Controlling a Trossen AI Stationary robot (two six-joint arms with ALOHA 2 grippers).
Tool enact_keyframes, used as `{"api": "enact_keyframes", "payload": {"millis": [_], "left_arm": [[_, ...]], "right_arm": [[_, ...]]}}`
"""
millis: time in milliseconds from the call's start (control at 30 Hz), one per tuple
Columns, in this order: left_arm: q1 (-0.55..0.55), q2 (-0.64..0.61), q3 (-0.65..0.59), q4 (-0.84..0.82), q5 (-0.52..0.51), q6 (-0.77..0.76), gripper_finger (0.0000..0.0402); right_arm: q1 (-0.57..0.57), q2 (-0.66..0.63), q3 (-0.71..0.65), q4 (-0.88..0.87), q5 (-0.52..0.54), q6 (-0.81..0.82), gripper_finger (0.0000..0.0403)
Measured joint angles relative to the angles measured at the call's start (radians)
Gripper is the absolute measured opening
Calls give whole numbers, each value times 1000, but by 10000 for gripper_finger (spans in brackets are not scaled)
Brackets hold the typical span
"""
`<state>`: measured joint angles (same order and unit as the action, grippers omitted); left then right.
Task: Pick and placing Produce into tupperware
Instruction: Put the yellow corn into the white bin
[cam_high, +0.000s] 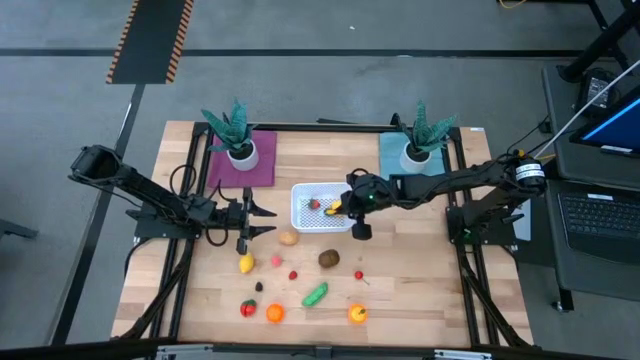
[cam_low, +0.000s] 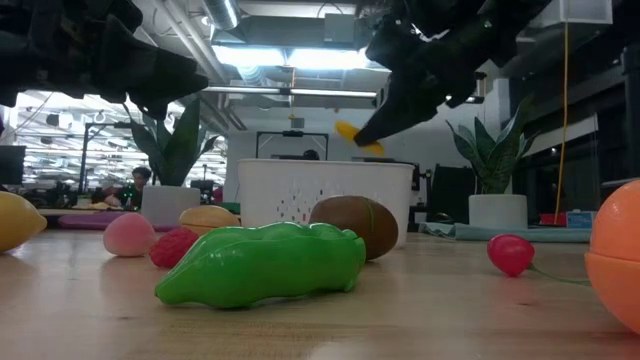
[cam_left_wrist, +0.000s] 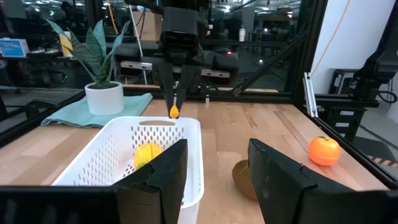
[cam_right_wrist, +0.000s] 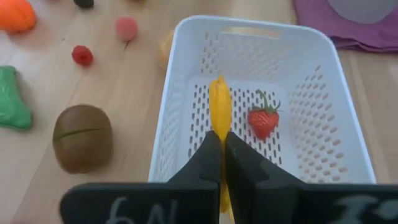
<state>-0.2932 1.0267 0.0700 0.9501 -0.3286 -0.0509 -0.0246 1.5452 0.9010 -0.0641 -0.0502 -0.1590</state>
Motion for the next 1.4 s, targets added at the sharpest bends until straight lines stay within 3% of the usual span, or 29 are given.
{"api": "enact_keyframes", "payload": {"millis": [833, 1400], "left_arm": [[-5, 0, 0, -8, 1, -2, 151], [-5, 0, 0, -18, 1, -2, 151]], "right_arm": [[-10, 149, -9, 109, 4, -8, 9], [-19, 155, -9, 109, 3, -7, 12]]}}
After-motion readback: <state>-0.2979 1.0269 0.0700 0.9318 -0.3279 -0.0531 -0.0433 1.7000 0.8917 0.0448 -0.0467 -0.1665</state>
